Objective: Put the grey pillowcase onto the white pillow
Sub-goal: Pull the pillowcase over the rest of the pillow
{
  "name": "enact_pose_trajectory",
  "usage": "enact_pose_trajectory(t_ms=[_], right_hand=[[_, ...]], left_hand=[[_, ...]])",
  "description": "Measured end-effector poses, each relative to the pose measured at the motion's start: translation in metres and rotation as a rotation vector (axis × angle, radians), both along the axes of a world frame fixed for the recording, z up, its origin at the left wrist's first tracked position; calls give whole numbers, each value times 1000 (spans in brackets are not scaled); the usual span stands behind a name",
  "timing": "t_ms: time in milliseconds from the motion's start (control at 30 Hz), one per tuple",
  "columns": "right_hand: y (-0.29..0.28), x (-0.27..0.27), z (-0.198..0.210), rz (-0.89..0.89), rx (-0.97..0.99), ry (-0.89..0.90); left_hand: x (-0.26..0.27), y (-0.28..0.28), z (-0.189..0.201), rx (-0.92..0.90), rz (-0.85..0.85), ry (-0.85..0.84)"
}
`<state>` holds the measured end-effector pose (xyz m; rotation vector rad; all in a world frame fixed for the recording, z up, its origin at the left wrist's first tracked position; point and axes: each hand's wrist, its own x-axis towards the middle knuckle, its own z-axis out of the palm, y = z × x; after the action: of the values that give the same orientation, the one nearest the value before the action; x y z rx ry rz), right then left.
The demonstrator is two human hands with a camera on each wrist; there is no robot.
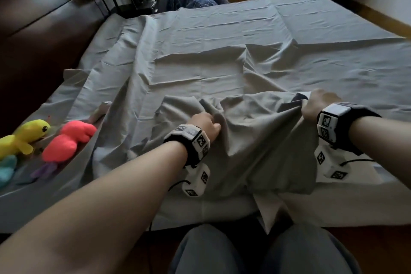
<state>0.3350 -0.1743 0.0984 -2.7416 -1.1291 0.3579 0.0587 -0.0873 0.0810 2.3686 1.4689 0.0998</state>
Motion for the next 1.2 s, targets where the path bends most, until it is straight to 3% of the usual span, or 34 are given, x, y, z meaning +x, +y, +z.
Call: enact_pose_trajectory(t_ms=[100,267,400,467,567,700,767,833,900,967,1000,1033,1100,1200], right_hand=[[-12,12,-14,26,35,33],[-44,38,-26,-199,-2,204],[-55,58,-35,-145,105,460],[-60,64,-33,-212,181,676],[-64,84,-38,-306,44,949],[-73,107,-45,-307,95,1128],[-75,109,-43,-280,116,1252],[-71,97,-38,-232,178,1370],[-58,72,-37,-98,322,1749],[-54,69,-43,210,753,2038],[-57,58,-38,273,708,2116],[-56,58,-42,196,685,1957],[-64,62,-46,-41,355,1643],[-79,73,-49,-268,262,1588]], left_hand=[[18,-22,-11,75,-64,153],[79,-47,-5,-55,-208,19],[137,-56,-5,-63,-244,30],[164,-58,-7,-80,-246,60],[196,-60,-15,-138,-296,68],[218,-59,-32,-109,-338,181],[220,-57,-34,-169,-294,7],[223,-64,-19,-346,-288,-373],[232,-79,7,-525,-305,-626],[241,-88,24,-624,-297,-714],[243,-89,29,-631,-292,-704],[241,-87,29,-626,-281,-669],[225,-78,21,-525,-283,-500],[191,-68,2,-356,-264,-248]])
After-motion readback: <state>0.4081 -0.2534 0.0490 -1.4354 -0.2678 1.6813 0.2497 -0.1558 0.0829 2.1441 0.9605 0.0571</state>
